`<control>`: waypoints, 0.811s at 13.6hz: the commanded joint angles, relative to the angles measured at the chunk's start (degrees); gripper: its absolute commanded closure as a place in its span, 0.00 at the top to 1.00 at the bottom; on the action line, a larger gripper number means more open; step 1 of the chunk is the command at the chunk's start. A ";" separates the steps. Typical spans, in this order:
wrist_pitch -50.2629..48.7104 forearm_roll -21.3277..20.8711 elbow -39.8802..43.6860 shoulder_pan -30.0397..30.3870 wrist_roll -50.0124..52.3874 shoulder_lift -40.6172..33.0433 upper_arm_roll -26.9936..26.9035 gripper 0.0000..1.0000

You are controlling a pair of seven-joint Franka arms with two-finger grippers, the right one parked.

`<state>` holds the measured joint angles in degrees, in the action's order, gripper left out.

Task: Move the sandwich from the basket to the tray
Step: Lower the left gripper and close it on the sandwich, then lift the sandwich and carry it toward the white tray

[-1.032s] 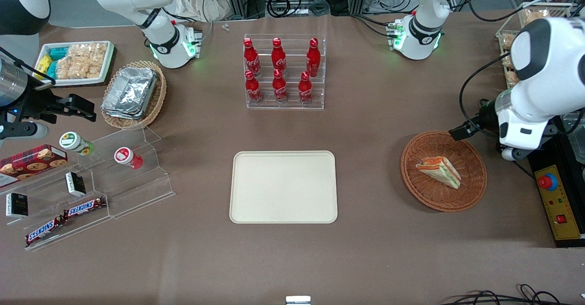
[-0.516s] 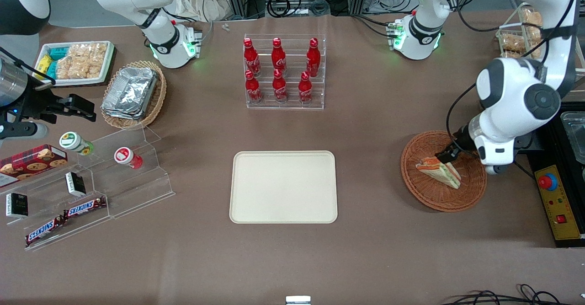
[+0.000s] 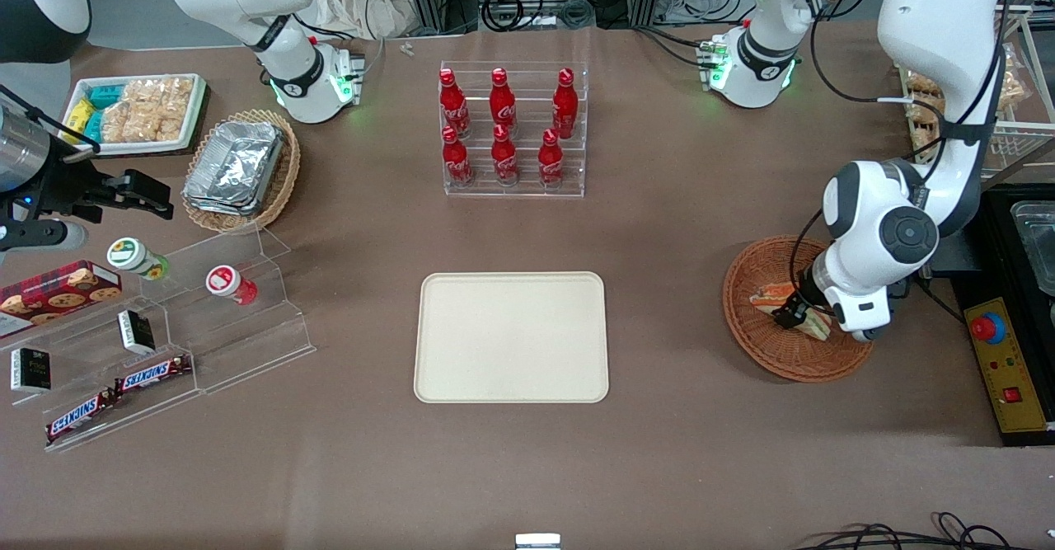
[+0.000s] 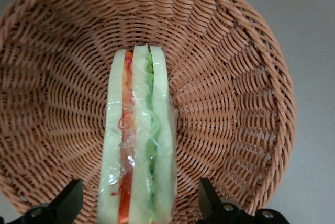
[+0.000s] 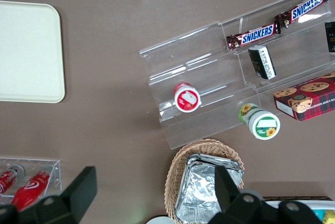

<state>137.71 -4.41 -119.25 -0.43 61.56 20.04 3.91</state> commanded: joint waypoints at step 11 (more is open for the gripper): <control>-13.12 -2.97 8.91 -0.97 -0.21 -4.74 0.56 0.00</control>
<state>132.77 -6.36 -114.83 -0.52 61.59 18.99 3.21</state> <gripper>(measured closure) 0.749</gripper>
